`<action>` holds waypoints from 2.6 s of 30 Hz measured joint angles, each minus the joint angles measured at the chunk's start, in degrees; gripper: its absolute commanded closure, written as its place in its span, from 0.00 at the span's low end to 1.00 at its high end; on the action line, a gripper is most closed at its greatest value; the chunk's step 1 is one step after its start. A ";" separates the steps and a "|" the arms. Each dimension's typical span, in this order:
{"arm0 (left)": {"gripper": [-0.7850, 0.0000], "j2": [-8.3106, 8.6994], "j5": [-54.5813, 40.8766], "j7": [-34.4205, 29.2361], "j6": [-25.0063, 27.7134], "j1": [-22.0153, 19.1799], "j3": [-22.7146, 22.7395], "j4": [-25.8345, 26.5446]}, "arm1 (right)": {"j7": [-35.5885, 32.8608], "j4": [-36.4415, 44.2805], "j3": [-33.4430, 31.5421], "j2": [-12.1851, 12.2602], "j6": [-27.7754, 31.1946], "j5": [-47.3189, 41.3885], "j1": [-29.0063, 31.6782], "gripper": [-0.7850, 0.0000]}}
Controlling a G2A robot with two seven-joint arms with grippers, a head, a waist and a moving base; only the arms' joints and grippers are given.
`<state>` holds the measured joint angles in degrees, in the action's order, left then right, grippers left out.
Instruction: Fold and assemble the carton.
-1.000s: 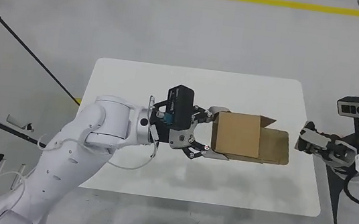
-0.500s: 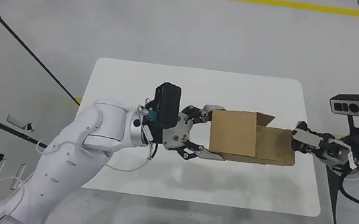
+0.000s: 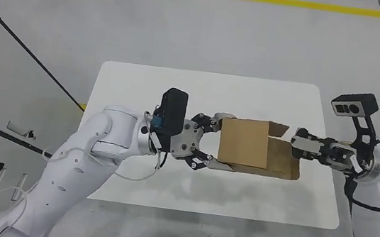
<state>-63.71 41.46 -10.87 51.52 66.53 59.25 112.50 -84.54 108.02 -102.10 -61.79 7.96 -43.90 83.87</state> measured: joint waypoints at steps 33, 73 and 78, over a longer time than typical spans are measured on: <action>1.00 -1.15 8.73 2.78 -0.64 -2.77 -1.97 0.53 | 5.74 4.21 5.43 0.76 -0.44 4.69 -0.22 1.00; 1.00 -1.35 7.62 3.58 -2.08 -2.06 -1.15 -0.57 | 10.04 5.47 9.49 2.17 0.85 9.35 -1.00 1.00; 1.00 -1.25 7.28 4.05 -1.47 -1.59 -0.51 -0.77 | 10.12 5.56 8.17 2.52 0.52 10.58 -0.51 1.00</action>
<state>-64.96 48.73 -6.82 50.05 64.93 58.75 111.73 -74.42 113.58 -93.92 -59.27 8.48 -33.32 83.36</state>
